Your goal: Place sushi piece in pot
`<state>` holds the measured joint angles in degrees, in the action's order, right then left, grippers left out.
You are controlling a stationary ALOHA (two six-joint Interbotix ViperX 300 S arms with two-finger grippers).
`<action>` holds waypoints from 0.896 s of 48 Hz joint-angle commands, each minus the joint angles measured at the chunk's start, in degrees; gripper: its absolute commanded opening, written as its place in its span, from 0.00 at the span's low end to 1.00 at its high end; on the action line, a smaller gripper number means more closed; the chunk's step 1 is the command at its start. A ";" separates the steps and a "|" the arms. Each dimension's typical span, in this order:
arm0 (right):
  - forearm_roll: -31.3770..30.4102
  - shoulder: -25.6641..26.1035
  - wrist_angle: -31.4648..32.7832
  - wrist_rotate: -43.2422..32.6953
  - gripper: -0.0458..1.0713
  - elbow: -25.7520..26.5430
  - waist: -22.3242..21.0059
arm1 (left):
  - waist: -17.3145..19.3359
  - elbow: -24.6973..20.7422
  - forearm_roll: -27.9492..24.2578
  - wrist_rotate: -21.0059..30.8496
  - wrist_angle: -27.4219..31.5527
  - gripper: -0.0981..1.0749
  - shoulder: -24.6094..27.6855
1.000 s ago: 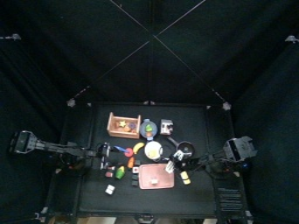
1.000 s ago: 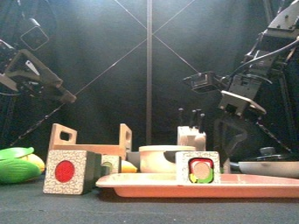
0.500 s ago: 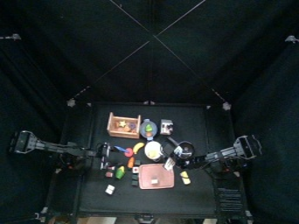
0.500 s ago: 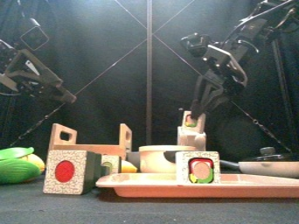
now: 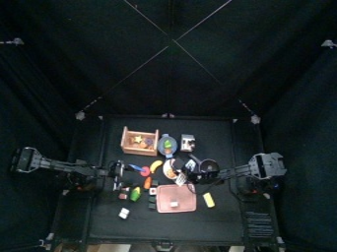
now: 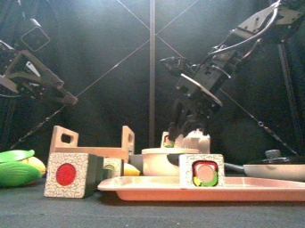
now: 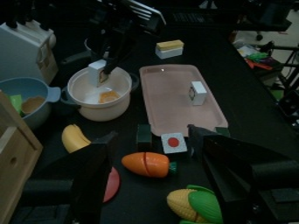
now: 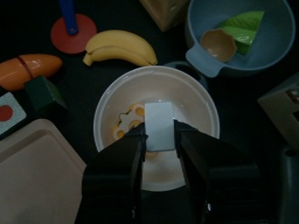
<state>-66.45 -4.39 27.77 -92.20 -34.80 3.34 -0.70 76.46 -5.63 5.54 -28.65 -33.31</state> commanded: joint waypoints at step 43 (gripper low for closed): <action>-0.88 3.25 -0.88 0.26 0.76 1.93 0.09 | -0.09 -0.35 0.00 0.00 -0.18 0.92 0.09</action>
<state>-66.62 -4.66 27.07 -92.11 -34.01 3.16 -0.70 76.73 -5.63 5.54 -28.65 -33.31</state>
